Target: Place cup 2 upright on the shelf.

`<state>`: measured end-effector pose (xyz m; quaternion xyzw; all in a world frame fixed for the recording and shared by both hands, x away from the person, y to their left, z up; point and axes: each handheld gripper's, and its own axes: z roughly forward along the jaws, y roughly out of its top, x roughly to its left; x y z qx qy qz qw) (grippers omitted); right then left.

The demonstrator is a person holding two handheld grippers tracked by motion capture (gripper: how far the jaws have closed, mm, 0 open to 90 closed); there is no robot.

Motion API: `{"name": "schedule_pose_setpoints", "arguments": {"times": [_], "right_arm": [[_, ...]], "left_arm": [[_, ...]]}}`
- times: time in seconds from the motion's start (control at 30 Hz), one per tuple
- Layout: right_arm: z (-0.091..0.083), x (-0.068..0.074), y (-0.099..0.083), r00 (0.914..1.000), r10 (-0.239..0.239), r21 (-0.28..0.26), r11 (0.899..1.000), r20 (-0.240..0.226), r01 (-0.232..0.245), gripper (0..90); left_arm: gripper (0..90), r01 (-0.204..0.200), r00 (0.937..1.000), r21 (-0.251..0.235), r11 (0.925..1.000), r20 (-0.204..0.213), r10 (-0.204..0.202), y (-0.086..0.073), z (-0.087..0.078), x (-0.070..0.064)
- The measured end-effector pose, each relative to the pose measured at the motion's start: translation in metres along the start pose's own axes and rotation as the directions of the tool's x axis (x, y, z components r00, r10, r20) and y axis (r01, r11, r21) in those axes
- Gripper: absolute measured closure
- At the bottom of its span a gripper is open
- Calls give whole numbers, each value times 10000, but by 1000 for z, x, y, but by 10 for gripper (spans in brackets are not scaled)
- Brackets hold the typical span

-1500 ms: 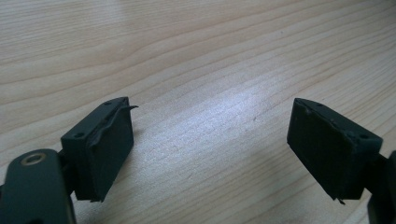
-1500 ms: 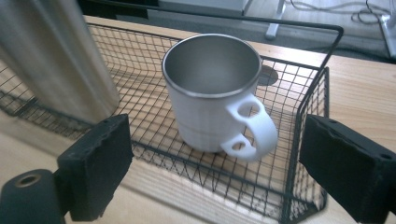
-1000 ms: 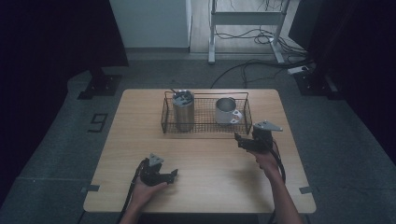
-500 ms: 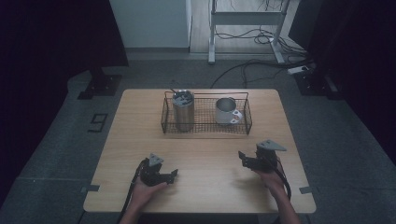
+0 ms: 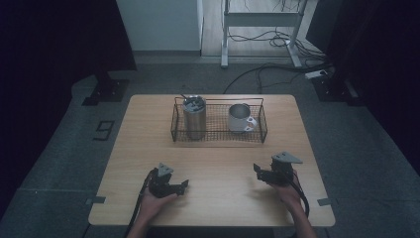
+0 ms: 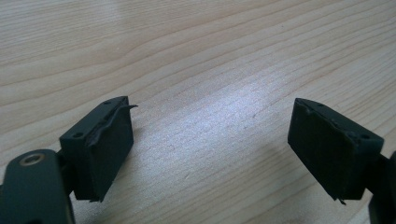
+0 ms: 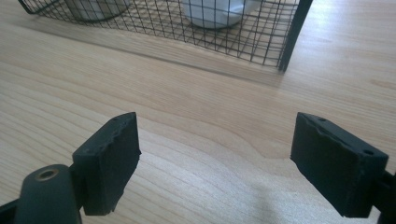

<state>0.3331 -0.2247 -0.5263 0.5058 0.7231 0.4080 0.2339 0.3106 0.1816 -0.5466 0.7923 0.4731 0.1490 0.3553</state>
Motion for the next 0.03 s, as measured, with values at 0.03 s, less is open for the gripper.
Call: {"name": "schedule_pose_setpoints", "arguments": {"times": [0.03], "right_arm": [[0, 0, 0, 10000, 0, 0, 10000, 0, 0, 150]], "left_arm": [[143, -3, 10000, 0, 10000, -2, 3, 0, 0, 0]]}}
